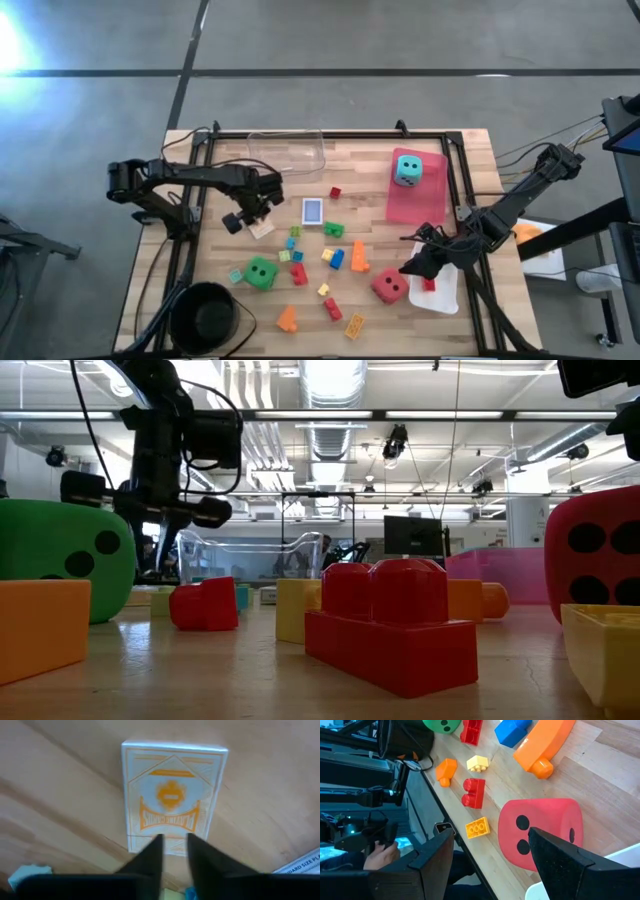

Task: Pick & Place Toys
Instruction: Put the orange deck of cards box into the transparent bin

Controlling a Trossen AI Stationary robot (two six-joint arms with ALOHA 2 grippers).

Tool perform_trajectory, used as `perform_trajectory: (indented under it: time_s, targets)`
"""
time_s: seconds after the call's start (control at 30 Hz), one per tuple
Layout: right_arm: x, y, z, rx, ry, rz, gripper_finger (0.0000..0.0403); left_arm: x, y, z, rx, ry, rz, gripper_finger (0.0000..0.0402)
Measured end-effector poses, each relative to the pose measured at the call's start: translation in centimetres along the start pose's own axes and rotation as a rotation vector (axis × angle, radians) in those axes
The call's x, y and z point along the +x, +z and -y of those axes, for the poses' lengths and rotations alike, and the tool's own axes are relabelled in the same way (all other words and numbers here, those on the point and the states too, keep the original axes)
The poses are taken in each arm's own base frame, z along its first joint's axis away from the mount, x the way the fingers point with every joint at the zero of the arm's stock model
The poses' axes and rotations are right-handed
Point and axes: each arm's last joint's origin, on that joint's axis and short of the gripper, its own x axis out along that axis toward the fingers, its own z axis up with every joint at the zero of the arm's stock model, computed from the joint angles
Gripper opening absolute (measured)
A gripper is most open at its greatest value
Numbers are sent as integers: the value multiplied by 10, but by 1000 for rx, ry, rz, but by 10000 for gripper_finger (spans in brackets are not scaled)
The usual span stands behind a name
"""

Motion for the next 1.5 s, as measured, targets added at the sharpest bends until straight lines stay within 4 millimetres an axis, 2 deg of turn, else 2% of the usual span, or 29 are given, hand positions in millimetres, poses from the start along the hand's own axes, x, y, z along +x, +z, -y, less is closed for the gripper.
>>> perform_trajectory:
  time_s: [0.17,0.2,0.27,0.5,0.8,1.3,1.5]
  targets:
    - [0,0,0,1,0,0,251,0,1,-2,1,16,5,314]
    - [0,0,0,2,0,0,251,1,1,-2,23,21,2,340]
    - [0,0,0,0,0,0,251,2,2,-4,35,37,-1,366]
    - [0,0,0,3,0,0,251,2,3,-5,22,45,9,375]
    - [0,0,0,1,1,0,251,22,8,-8,50,-26,-7,375]
    - [0,0,0,3,0,0,251,24,10,-5,120,-76,59,372]
    - [0,0,0,0,0,0,251,36,13,-9,144,-111,29,365]
